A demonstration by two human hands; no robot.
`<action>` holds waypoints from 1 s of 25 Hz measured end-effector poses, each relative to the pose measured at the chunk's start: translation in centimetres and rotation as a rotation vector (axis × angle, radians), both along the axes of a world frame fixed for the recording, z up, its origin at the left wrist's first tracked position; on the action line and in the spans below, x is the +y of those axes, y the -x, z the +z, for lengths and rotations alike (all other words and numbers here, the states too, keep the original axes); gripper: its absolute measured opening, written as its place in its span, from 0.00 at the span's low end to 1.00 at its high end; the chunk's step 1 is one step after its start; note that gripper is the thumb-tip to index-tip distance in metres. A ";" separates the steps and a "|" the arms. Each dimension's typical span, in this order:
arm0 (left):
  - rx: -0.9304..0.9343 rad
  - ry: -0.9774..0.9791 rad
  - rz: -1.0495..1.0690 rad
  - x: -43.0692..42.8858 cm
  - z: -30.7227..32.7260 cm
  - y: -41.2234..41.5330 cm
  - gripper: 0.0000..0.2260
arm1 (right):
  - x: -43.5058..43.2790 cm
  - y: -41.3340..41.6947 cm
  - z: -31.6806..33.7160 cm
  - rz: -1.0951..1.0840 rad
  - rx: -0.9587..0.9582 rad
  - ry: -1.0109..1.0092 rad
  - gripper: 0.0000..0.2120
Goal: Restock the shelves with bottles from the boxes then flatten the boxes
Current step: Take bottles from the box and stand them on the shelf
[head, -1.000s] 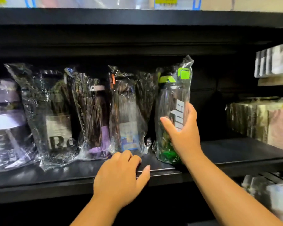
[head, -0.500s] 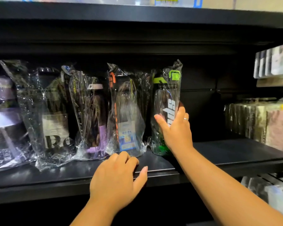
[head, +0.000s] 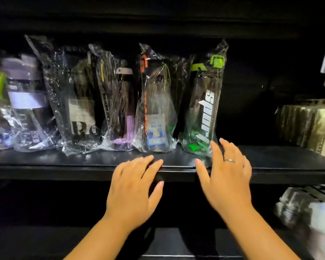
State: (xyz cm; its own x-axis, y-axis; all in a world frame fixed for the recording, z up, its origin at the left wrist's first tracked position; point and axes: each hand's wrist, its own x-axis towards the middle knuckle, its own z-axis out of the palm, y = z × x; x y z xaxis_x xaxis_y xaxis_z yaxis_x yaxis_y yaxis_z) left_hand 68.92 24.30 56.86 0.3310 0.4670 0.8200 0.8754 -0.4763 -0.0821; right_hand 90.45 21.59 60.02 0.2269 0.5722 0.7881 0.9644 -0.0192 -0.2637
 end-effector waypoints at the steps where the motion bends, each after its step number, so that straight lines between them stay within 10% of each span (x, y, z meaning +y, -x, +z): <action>1: -0.005 0.011 0.017 -0.8 -1.1 0.4 0.25 | -0.8 0.9 -1.9 0.041 -0.020 0.023 0.34; 25: -0.219 0.963 0.770 -33.2 -30.4 40.6 0.37 | -17.4 45.2 -32.9 0.818 -0.387 0.991 0.36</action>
